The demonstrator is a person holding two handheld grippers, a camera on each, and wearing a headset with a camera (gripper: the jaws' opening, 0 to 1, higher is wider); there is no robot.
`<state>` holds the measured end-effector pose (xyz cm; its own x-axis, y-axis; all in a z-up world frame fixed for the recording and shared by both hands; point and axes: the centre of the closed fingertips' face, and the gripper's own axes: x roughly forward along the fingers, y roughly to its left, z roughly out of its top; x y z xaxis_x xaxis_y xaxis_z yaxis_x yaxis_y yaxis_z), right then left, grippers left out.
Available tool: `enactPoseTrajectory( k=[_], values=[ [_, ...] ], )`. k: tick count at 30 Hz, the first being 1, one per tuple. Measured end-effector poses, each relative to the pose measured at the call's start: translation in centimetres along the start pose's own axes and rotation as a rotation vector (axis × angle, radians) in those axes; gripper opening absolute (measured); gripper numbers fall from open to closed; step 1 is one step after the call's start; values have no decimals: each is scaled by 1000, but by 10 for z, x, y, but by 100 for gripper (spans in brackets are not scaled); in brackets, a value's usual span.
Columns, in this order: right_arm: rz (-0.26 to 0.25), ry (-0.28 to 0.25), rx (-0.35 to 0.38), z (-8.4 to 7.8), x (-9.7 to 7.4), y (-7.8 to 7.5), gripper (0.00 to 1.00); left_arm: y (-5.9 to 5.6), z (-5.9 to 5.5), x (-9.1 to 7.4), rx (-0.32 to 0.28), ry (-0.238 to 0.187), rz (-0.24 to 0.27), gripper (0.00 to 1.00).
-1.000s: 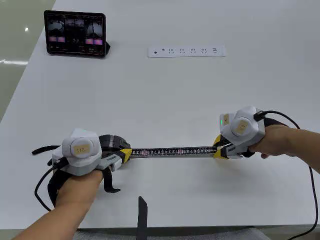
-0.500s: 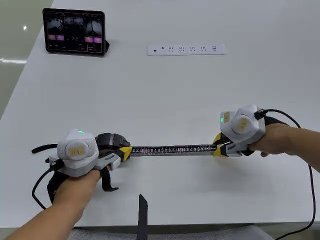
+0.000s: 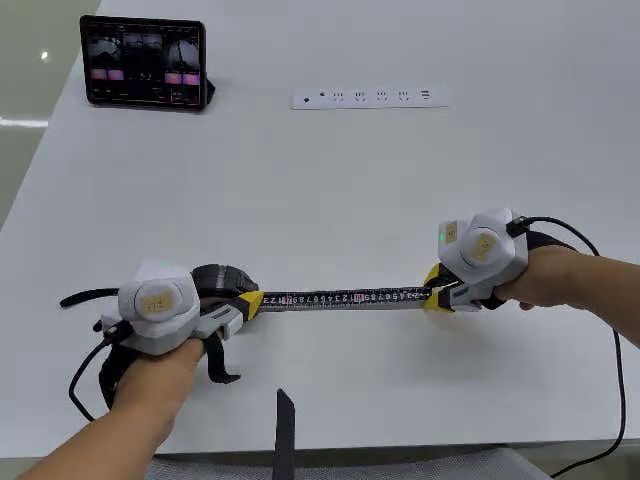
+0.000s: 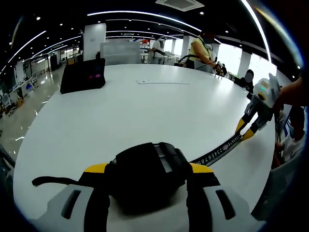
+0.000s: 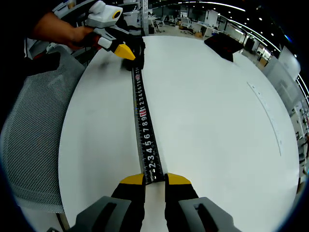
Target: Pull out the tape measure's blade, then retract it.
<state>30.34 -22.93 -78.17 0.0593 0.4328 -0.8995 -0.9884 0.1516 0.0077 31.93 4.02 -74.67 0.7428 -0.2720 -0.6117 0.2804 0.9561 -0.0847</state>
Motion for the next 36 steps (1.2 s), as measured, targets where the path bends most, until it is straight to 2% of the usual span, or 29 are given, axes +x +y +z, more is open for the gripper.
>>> enactPoseTrajectory(
  k=[10,15,17,18,21,27,36],
  values=[
    [3,-4,6,0,0,-1,11,0,0,1,-5,8,0,60],
    [5,11,16,1,0,0,10,-1,0,0,3,14,6,61],
    [8,16,17,1,0,-1,11,0,0,0,1,10,17,61],
    [8,16,21,1,0,-1,11,1,0,0,-25,9,28,61],
    [7,14,30,1,0,0,11,1,2,1,-47,9,58,62],
    [0,11,55,1,0,-1,11,3,2,0,-61,3,102,62],
    [0,13,34,1,0,-2,10,3,1,-1,-51,14,81,59]
  ],
)
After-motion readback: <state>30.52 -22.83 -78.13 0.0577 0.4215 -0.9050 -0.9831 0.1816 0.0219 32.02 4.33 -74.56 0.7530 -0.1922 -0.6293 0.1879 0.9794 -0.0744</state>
